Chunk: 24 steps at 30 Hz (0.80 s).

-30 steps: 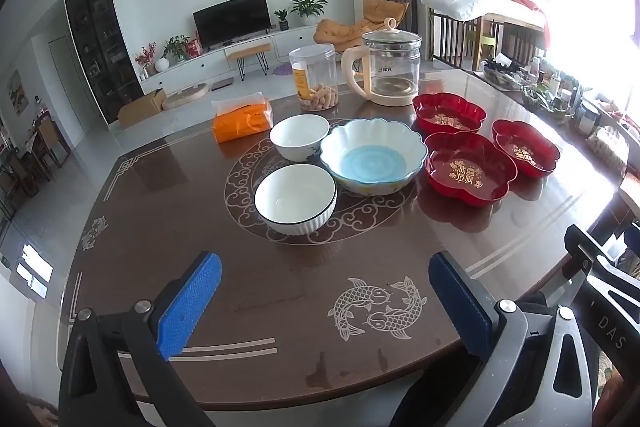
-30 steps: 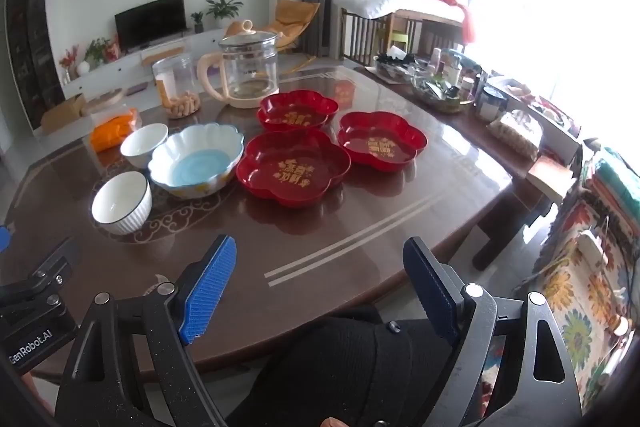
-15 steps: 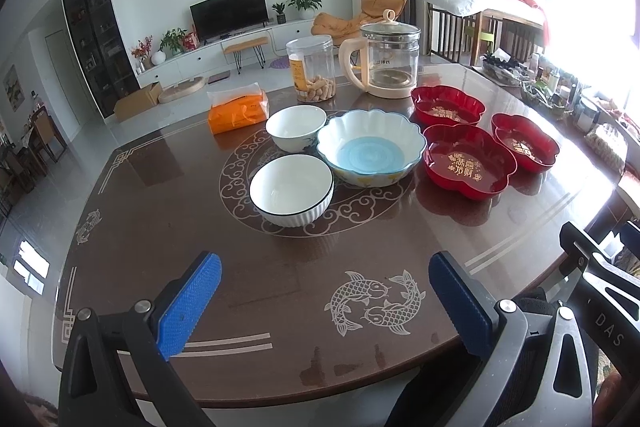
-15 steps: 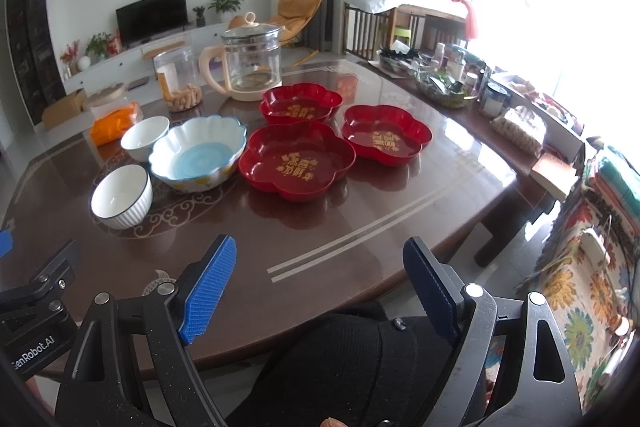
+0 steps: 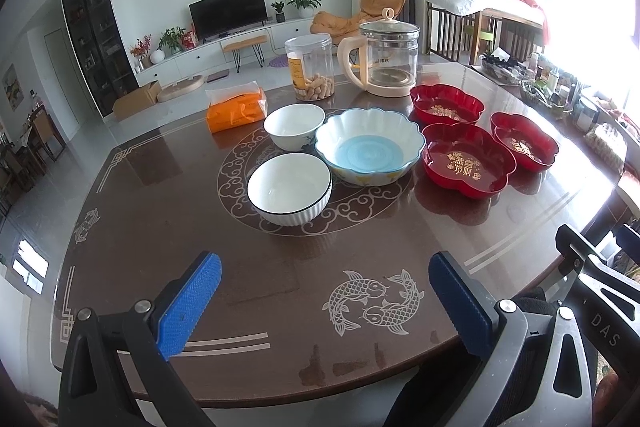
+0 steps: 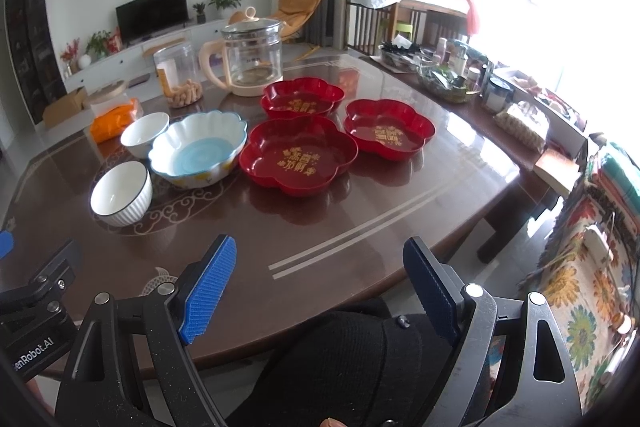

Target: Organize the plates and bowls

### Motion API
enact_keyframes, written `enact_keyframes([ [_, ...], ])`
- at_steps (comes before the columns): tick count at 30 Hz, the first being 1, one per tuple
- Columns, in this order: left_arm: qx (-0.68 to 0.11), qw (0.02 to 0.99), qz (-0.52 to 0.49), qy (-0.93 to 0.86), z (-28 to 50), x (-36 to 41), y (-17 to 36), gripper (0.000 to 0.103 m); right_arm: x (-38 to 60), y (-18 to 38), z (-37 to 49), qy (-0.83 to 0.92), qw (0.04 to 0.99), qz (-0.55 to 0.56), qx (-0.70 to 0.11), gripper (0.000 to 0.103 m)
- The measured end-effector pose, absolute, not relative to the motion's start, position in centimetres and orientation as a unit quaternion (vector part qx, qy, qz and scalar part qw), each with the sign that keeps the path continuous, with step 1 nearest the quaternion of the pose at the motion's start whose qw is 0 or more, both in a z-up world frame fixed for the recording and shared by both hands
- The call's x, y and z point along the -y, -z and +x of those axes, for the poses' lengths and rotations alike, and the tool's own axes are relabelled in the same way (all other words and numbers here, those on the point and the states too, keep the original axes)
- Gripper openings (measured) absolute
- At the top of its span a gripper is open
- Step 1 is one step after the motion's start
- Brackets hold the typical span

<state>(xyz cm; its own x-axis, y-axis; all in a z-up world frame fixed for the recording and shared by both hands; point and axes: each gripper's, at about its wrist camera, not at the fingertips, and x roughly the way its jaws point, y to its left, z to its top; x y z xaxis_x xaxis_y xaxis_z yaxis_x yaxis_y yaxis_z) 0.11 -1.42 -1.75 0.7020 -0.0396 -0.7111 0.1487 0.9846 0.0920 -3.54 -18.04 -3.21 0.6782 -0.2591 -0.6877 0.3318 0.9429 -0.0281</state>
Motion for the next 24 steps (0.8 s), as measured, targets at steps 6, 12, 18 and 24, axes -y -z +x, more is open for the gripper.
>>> enact_keyframes([
  [6,-0.383,0.919,0.072,0.053,0.04,1.49,1.73,0.103,17.99,3.27,-3.49,0.161,0.915,0.048,-0.367,0.088],
  [12,-0.384,0.919,0.072,0.053,0.00,1.52,1.70,0.103,18.04,3.22,-3.50,0.161,0.915,0.049,-0.367,0.088],
  [18,-0.382,0.920,0.071,0.055,-0.15,1.50,1.70,0.103,18.03,3.25,-3.48,0.160,0.915,0.049,-0.367,0.088],
  [24,-0.382,0.920,0.070,0.056,-0.20,1.47,1.60,0.103,18.06,3.20,-3.47,0.161,0.915,0.049,-0.366,0.088],
])
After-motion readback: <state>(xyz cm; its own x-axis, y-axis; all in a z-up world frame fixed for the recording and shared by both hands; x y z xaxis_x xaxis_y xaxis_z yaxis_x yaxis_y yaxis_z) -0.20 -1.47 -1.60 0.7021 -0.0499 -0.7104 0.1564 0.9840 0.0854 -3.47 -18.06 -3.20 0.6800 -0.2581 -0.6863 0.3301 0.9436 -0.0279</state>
